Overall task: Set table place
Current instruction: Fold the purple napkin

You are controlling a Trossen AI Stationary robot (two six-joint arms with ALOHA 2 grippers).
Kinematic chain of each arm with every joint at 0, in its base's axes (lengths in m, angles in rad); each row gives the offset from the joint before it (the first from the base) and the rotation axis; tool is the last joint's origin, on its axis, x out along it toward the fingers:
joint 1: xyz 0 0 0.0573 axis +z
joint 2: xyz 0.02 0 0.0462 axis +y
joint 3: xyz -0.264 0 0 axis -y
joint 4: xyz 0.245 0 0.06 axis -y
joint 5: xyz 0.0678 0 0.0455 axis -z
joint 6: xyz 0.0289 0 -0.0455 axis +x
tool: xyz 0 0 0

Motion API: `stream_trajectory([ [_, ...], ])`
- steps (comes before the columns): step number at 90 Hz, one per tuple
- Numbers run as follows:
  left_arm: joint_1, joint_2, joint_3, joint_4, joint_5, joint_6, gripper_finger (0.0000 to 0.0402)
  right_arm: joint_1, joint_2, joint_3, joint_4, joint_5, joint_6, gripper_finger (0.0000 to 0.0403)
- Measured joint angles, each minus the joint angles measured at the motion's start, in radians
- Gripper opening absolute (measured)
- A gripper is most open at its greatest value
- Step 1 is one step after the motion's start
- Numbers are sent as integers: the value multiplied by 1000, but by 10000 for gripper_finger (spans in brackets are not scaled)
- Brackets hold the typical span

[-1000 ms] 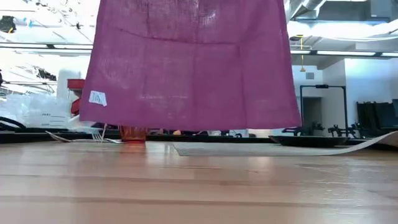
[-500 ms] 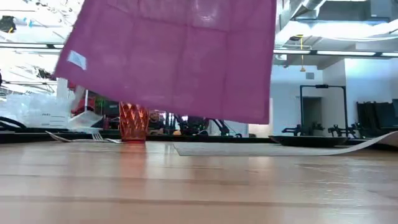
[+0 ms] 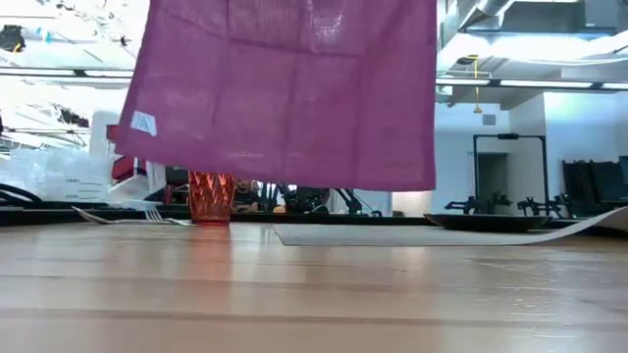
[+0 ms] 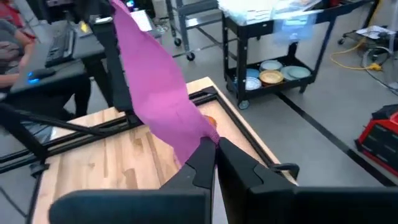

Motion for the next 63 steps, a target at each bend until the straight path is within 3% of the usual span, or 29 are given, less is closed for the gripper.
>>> stream_trajectory([
  [23,-32,-5,-23,-40,-34,-70,0,5,-15,16,-38,-29,0,0],
  [42,-119,-32,-134,-69,-93,-201,0,42,-41,-94,-33,-30,-8,0],
  [63,-270,-69,-171,-32,-212,-304,0,48,-139,-209,60,-52,46,0],
])
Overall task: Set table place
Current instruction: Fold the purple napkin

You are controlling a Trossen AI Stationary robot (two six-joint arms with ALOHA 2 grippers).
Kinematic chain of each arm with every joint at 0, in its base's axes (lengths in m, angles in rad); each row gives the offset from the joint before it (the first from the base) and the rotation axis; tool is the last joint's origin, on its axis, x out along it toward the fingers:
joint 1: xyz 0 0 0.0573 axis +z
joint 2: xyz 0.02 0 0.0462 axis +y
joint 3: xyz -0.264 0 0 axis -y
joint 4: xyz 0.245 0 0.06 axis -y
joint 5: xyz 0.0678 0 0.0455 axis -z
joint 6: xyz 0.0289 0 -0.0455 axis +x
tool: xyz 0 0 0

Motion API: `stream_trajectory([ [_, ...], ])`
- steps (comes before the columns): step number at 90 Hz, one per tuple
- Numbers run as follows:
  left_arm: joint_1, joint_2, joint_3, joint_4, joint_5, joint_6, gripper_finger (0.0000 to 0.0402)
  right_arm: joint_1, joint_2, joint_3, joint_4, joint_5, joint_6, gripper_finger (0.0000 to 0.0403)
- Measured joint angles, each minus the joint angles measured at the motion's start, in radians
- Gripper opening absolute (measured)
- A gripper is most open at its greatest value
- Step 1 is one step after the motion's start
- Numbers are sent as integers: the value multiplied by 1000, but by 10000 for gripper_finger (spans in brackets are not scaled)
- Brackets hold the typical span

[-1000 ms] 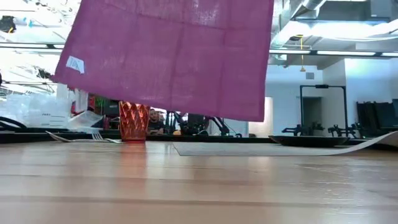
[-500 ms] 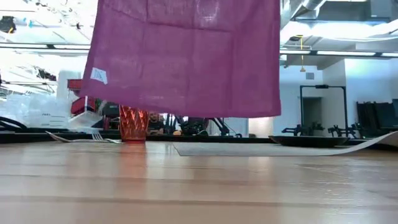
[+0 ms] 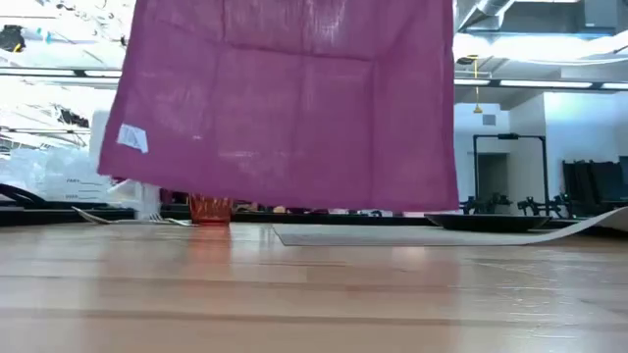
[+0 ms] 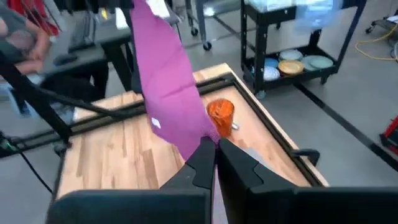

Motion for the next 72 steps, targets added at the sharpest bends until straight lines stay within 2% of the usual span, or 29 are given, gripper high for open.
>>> stream_trajectory([
  [16,-84,59,-1,75,-8,13,0,92,-21,-16,33,-1,74,0],
  [35,-156,132,-3,83,-32,-42,0,209,6,-17,39,25,104,0],
  [52,-285,178,-3,95,-154,-124,0,290,23,-17,44,52,150,0],
  [72,-450,230,-1,174,-273,-184,0,482,34,-17,81,122,233,0],
])
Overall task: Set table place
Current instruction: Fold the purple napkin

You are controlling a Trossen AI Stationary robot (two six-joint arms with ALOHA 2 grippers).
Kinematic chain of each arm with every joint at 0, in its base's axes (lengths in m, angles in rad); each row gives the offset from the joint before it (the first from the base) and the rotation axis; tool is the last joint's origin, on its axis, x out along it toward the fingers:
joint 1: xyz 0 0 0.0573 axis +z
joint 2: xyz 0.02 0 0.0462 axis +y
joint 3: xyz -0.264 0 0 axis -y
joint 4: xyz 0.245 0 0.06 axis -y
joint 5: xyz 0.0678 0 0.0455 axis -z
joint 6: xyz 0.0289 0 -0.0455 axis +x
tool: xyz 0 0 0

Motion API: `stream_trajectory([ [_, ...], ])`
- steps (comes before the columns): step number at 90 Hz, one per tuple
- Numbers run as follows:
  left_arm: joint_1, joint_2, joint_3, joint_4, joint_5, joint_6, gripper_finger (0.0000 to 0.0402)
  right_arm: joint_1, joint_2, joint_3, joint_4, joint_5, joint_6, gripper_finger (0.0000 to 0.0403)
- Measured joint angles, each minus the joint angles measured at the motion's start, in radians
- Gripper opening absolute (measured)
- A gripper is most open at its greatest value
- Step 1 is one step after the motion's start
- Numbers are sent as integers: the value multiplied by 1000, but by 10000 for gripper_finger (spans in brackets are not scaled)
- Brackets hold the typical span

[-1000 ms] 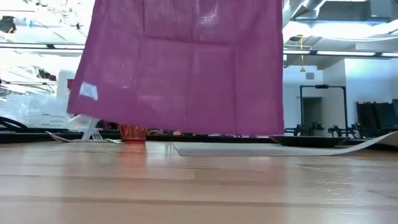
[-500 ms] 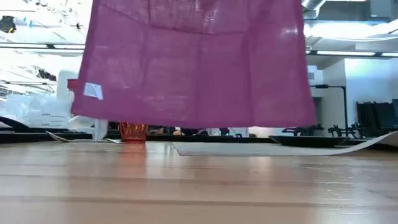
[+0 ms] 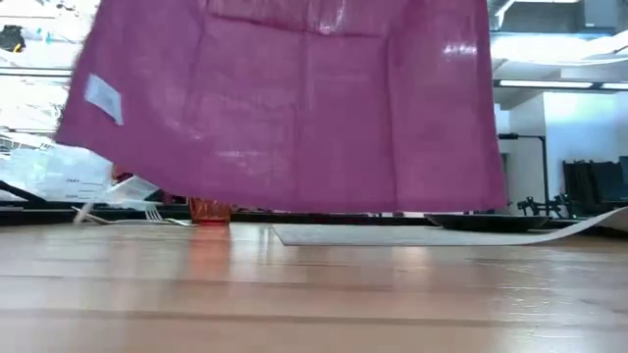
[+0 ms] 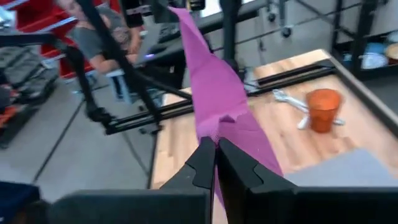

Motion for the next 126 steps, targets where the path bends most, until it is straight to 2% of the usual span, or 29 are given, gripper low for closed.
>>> stream_trajectory([
  [25,-124,79,28,112,-58,-15,0,246,54,0,40,170,94,0],
  [39,-180,110,28,10,-63,-226,0,329,102,0,-36,242,169,0],
  [51,-206,127,28,-267,-44,-534,0,337,127,0,-107,284,181,0],
  [59,-209,131,28,-507,1,-767,0,310,129,-8,-139,310,177,0],
  [63,-206,132,19,-542,37,-845,0,287,120,-32,-138,313,171,0],
  [71,-183,84,-49,-512,69,-758,0,239,84,-115,-116,305,160,0],
  [92,-122,-66,-238,-534,114,-839,0,78,-78,-455,119,193,145,0],
  [109,24,-186,-393,-535,137,-837,0,-64,-206,-714,302,138,131,0],
  [126,196,-295,-519,-538,148,-785,0,-233,-267,-888,466,49,92,0],
])
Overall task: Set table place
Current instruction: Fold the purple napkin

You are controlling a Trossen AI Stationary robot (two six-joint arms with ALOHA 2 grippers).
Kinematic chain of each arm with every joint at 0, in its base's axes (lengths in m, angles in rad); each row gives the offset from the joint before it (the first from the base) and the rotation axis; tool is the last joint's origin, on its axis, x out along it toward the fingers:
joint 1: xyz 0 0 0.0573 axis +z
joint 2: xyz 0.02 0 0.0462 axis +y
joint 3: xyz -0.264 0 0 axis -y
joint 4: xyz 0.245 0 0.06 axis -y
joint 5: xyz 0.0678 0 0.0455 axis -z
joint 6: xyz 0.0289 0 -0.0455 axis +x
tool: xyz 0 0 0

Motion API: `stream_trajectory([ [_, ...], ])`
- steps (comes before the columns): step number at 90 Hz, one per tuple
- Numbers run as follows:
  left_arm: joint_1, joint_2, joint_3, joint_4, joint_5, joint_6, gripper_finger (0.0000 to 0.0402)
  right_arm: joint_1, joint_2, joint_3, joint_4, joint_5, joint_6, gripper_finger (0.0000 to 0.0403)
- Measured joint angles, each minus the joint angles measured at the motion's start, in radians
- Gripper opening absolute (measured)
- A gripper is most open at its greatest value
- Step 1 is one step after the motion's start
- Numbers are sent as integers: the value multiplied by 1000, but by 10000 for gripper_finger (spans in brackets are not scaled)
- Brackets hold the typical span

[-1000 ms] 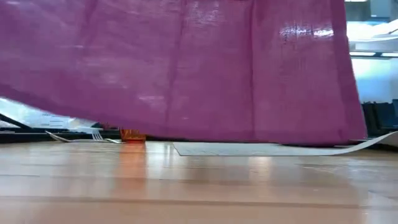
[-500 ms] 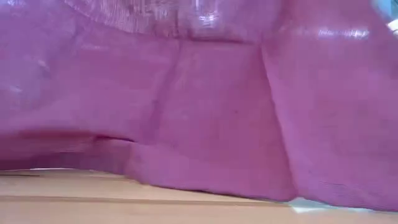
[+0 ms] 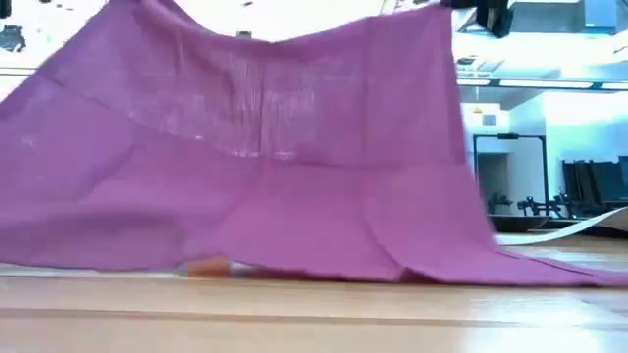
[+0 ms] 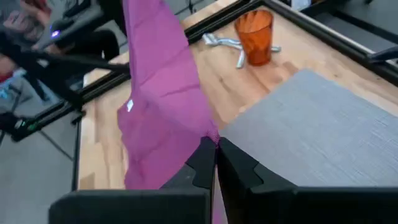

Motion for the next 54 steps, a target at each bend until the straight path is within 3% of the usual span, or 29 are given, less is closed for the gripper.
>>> stream_trajectory([
  [18,154,-97,-87,2,7,18,0,-206,35,-94,130,-175,-54,0],
  [30,186,-143,-113,27,54,51,0,-299,94,-111,242,-315,-59,0],
  [43,191,-154,-120,17,171,44,0,-288,160,-111,286,-445,-51,0],
  [54,190,-154,-120,24,308,57,0,-218,199,-111,296,-482,-43,0],
])
